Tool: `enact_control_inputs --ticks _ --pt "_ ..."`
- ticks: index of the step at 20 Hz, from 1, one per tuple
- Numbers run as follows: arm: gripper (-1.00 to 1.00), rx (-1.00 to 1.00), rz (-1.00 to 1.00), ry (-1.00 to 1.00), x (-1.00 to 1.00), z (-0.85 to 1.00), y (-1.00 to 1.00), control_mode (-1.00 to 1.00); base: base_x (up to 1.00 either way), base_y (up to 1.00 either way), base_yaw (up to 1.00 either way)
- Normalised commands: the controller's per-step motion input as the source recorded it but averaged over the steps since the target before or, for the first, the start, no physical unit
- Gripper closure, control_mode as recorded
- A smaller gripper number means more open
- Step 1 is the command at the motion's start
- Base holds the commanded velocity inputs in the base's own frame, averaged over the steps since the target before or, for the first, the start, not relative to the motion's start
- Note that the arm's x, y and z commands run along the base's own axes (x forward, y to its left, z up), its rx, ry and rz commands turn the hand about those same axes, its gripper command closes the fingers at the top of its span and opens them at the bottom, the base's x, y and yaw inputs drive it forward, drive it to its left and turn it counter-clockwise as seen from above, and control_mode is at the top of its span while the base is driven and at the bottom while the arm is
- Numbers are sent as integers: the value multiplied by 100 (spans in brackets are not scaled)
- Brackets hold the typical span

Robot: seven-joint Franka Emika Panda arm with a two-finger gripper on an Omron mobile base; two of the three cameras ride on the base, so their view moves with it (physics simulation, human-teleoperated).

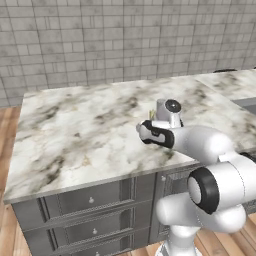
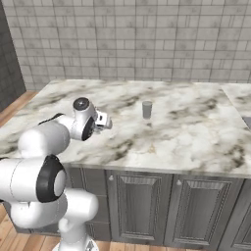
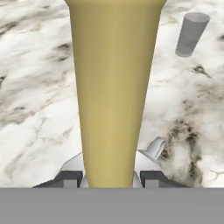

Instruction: Pick the jar and candle from the dining table and place them in the open cabinet. Close the cabinet after placing the objects.

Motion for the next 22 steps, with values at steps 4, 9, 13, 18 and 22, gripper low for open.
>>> enact_control_inputs --ticks 4,9,13,18,22 --pt "100 3 0 1 -25 44 0 -100 0 0 0" --pt "100 1 0 0 -6 6 0 100 -37 0 0" --pt "100 0 0 0 0 0 0 100 -97 2 0" --pt "100 0 0 0 0 0 0 100 -81 9 -10" --pt "100 0 0 0 0 0 0 100 -21 9 -60"
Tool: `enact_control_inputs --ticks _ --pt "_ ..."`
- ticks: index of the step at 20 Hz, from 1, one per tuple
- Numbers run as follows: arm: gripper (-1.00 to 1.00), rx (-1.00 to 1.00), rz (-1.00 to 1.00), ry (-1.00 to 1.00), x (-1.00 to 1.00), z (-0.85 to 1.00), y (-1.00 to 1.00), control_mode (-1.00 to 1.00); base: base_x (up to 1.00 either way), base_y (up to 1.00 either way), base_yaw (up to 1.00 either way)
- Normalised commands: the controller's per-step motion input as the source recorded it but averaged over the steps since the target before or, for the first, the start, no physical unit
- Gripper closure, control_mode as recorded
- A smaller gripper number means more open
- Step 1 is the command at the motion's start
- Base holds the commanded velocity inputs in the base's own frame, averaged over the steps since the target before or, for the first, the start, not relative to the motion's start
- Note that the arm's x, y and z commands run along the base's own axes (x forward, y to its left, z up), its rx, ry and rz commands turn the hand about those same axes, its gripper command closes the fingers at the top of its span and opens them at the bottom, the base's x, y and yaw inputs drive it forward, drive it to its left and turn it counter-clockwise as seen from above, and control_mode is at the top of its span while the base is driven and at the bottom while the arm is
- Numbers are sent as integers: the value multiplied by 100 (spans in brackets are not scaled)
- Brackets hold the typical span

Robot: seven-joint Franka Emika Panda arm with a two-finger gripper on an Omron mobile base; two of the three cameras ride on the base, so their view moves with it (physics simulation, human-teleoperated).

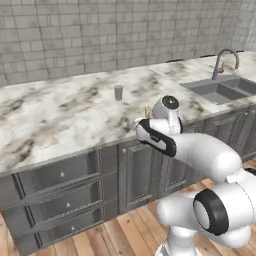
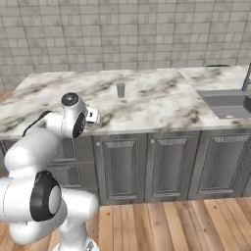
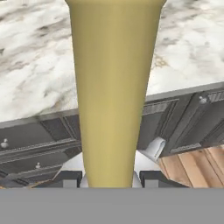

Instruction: Pick the jar and candle from the dining table and place them in the open cabinet. Close the cabinet after placing the objects.

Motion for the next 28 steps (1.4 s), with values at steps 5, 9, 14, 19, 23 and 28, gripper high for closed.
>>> enact_control_inputs --ticks 5,9,14,19,23,28 --pt "100 0 0 0 0 0 0 100 -13 17 -90" --pt "100 0 0 0 0 0 0 100 -2 22 -96" --pt "100 0 0 0 0 0 0 100 0 29 -95" --pt "100 0 0 0 0 0 0 100 0 34 -92" --pt "100 0 0 0 0 0 0 100 0 34 -88" --pt "100 0 0 0 0 0 0 100 1 27 -82"
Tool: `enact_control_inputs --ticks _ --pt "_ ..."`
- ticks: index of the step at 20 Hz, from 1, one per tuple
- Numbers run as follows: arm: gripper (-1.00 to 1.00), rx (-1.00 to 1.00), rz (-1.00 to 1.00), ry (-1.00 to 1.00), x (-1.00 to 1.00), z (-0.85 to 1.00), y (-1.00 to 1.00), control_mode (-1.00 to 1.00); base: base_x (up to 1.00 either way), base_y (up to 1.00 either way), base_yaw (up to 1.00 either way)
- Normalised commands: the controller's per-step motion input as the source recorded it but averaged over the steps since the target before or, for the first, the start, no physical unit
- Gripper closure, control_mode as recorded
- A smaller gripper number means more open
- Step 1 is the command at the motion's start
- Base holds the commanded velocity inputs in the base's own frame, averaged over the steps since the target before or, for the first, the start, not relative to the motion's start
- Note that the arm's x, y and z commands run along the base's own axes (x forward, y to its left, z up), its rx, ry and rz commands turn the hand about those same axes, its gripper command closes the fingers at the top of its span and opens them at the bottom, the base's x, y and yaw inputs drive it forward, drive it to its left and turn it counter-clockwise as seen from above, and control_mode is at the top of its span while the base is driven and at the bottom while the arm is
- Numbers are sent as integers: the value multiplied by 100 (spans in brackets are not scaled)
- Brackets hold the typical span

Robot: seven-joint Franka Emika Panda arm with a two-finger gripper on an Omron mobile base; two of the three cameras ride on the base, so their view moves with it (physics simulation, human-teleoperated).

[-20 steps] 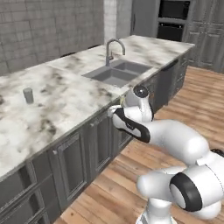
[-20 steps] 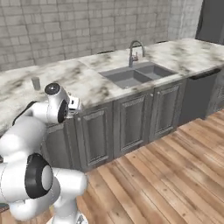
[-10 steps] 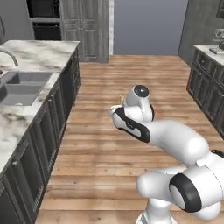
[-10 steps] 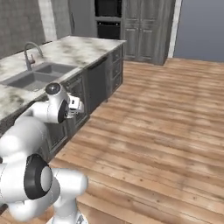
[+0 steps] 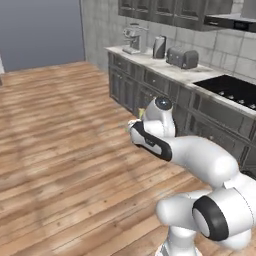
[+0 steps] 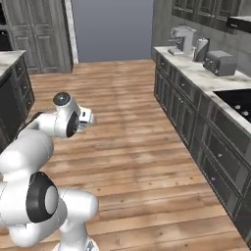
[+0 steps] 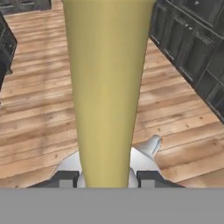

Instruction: Pick the jar and candle from the dining table and place them in the open cabinet. Close the cabinet after placing the objects.

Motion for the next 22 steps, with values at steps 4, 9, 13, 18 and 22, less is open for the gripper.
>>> enact_control_inputs --ticks 4,9,13,18,22 --pt "100 0 0 0 0 0 0 100 12 28 -76" --pt "100 0 0 0 0 0 0 100 22 32 -71" --pt "100 0 0 0 0 0 0 100 21 35 -69" --pt "100 0 0 0 0 0 0 100 1 30 -70" --pt "100 0 0 0 0 0 0 100 0 29 -71"
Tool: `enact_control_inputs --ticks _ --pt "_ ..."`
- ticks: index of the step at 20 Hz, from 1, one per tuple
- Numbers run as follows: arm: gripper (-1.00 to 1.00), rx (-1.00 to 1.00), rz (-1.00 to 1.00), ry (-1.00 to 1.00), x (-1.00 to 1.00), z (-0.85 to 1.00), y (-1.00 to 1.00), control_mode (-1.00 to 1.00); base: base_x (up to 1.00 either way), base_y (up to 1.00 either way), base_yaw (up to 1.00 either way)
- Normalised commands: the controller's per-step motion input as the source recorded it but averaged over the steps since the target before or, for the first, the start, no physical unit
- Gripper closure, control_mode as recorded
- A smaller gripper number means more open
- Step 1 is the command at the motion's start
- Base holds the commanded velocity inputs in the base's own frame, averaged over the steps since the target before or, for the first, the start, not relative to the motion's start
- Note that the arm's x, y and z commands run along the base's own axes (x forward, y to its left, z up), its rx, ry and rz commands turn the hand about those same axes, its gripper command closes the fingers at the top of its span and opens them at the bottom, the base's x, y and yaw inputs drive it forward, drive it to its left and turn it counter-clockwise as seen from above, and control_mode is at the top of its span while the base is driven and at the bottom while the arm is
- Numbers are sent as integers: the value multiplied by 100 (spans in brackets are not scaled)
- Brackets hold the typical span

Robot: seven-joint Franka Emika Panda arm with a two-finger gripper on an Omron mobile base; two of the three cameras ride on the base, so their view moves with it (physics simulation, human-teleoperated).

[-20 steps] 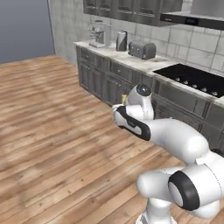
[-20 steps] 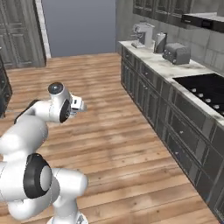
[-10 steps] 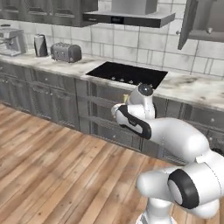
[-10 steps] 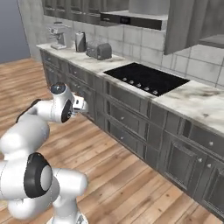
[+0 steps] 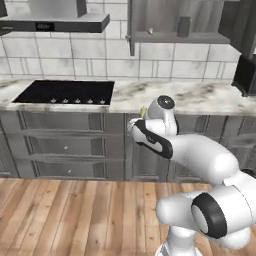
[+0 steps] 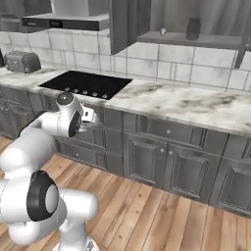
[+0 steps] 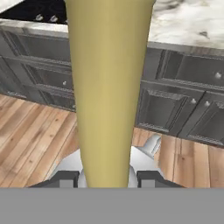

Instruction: Pick the jar and candle from the dining table and place them in the open cabinet. Close the cabinet after placing the objects.

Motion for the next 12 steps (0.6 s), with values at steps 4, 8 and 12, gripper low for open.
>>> enact_control_inputs --ticks 4,8,12 --pt "100 0 0 0 0 0 0 100 0 28 -69" --pt "100 0 0 0 0 0 0 100 11 27 -64" --pt "100 0 0 0 0 0 0 100 44 23 -46"
